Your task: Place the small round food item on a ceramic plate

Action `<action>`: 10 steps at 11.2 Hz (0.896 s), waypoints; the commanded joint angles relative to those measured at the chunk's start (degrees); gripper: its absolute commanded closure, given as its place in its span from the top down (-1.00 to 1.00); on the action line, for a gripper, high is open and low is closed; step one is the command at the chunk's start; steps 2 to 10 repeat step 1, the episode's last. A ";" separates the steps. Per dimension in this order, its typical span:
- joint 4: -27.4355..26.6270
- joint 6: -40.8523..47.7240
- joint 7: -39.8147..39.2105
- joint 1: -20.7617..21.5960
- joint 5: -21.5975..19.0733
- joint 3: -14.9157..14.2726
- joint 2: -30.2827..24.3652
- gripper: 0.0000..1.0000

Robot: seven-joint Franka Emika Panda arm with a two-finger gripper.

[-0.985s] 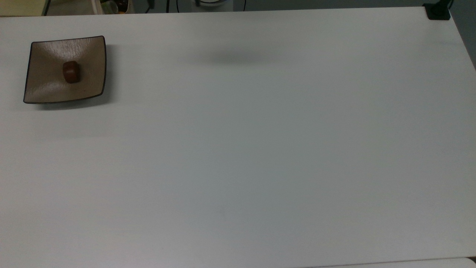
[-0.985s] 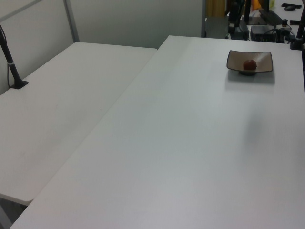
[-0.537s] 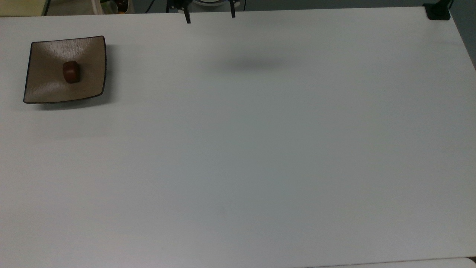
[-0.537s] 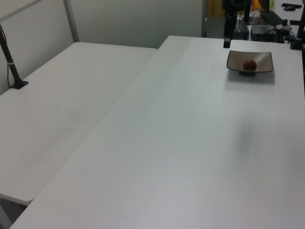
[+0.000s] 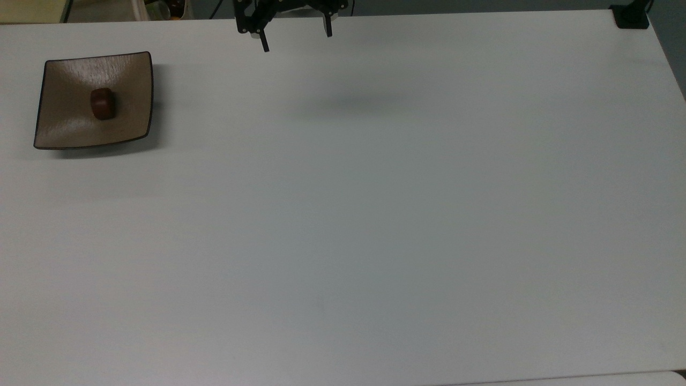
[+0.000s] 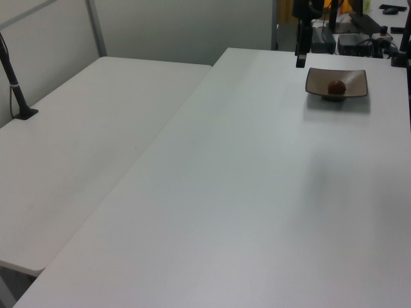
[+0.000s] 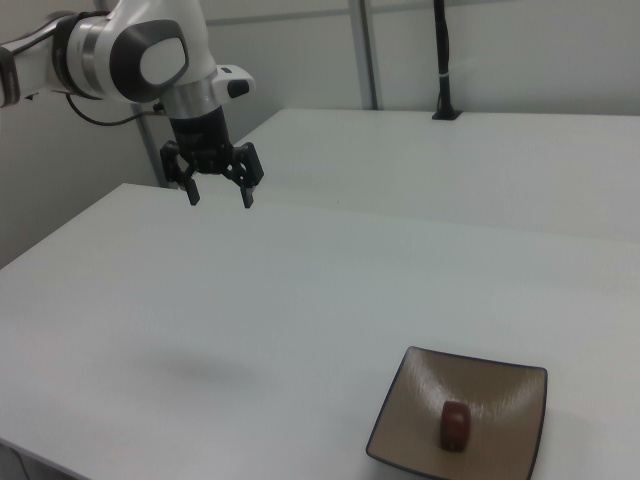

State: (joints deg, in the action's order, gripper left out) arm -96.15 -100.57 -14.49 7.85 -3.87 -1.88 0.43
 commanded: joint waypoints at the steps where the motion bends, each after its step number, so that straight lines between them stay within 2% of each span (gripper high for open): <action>1: -0.45 -0.95 -1.33 0.06 -0.62 -0.06 -0.78 1.00; 10: -0.45 -0.95 -1.33 0.06 -0.62 -0.06 -0.78 1.00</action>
